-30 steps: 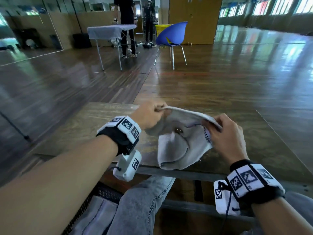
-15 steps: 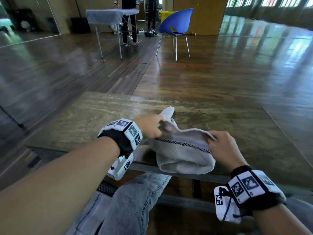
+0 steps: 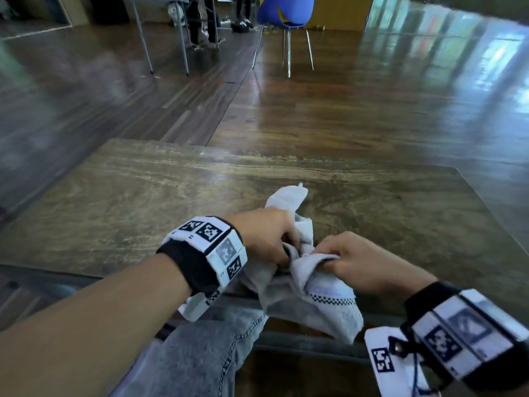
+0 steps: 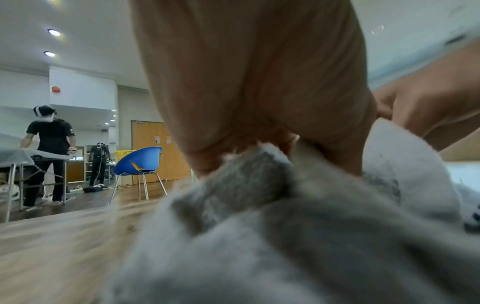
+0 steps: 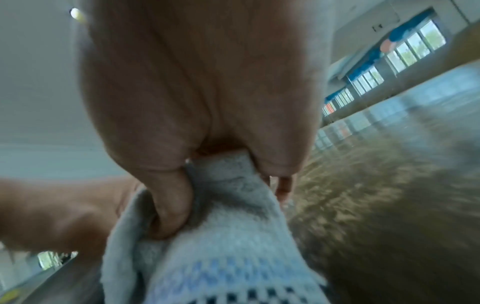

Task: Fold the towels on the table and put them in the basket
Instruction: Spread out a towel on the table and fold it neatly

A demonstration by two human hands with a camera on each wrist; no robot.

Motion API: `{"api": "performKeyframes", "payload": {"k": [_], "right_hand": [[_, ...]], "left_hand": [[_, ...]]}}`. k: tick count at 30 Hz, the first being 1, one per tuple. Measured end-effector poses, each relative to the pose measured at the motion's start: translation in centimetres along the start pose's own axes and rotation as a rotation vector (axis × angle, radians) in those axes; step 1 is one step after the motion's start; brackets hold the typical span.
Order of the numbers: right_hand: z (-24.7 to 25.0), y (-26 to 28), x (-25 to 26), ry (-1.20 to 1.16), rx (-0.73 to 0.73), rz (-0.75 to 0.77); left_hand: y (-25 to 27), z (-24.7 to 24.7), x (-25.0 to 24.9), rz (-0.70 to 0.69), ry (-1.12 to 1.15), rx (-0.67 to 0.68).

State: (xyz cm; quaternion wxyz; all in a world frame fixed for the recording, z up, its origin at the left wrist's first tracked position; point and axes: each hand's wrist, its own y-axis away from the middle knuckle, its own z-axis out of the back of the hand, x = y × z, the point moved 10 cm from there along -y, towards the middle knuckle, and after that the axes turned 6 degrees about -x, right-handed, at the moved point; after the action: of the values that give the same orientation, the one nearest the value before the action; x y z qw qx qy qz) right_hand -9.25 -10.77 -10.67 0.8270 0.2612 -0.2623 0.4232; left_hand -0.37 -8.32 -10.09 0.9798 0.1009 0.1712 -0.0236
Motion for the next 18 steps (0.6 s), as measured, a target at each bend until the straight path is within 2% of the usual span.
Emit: {"api": "performKeyframes", "payload": {"k": [2, 3, 6, 8, 10, 12, 14, 18], "right_hand": [[2.9, -2.1, -0.2, 0.072, -0.032, 0.002], [5.4, -3.4, 0.1, 0.102, -0.116, 0.029], [15.4, -7.1, 2.1, 0.075, -0.545, 0.203], [21.4, -8.2, 3.3, 0.015, -0.773, 0.297], [25.7, -8.7, 2.9, -0.001, -0.904, 0.307], [27.9, -8.8, 1.7, 0.096, -0.946, 0.278], [28.2, -9.4, 0.0, 0.206, -0.884, 0.192], [25.9, -10.1, -3.1, 0.305, -0.753, 0.026]], "left_hand": [[-1.5, 2.2, -0.1, -0.015, 0.085, -0.075], [-2.5, 4.4, 0.0, -0.047, 0.114, -0.187], [-5.2, 13.4, 0.7, -0.150, 0.163, -0.663], [-6.2, 17.9, 3.0, -0.025, 0.160, -0.881], [-6.6, 20.6, 5.6, 0.120, 0.122, -1.008], [-6.0, 22.1, 7.1, 0.197, 0.032, -1.070], [-5.3, 22.6, 8.2, 0.249, -0.061, -1.075], [-5.4, 20.2, 10.2, 0.383, -0.062, -0.928]]}}
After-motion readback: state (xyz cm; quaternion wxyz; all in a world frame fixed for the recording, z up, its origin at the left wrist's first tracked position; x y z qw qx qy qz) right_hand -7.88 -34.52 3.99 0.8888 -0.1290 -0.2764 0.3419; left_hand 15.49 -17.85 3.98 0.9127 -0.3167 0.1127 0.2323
